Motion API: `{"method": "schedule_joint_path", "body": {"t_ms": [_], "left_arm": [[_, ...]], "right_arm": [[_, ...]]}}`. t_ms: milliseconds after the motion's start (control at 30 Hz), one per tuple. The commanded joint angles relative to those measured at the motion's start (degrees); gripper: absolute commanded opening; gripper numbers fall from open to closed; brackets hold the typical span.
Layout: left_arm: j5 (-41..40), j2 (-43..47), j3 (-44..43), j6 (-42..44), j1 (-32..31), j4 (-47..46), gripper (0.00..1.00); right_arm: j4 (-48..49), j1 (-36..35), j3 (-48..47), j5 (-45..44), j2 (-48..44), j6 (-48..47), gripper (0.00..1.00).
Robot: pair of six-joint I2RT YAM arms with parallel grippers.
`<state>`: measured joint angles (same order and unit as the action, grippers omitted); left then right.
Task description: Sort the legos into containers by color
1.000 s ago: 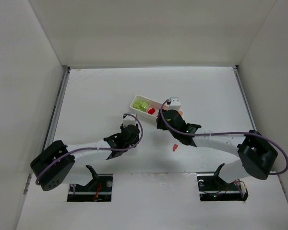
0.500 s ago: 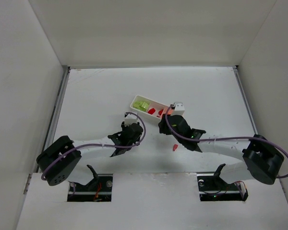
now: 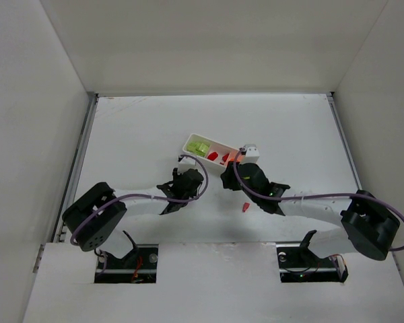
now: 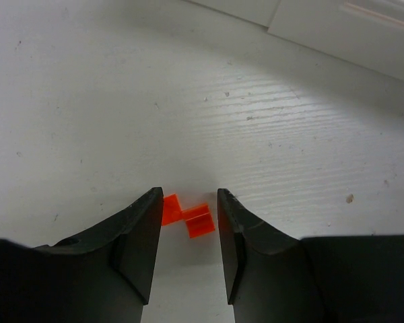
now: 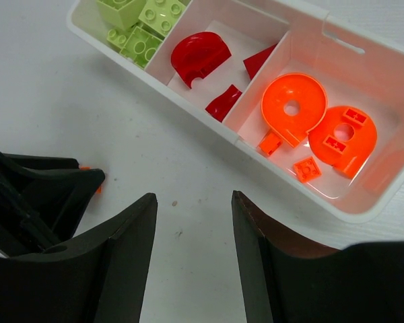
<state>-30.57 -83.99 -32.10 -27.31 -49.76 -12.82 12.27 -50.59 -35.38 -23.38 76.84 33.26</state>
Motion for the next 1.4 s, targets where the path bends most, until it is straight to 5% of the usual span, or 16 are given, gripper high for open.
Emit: {"method": "schedule_joint_path", "body": {"t_ms": [0, 1367], "left_arm": [[0.1, -1.1, -2.4, 1.5, -0.3, -2.5, 0.35], [-4.2, 0.8, 0.5, -5.4, -6.4, 2.5, 0.33]], "right_arm": [[4.3, 0.2, 0.8, 0.7, -1.1, 0.8, 0.54], [4.7, 4.2, 4.6, 1.8, -5.9, 1.8, 0.65]]}}
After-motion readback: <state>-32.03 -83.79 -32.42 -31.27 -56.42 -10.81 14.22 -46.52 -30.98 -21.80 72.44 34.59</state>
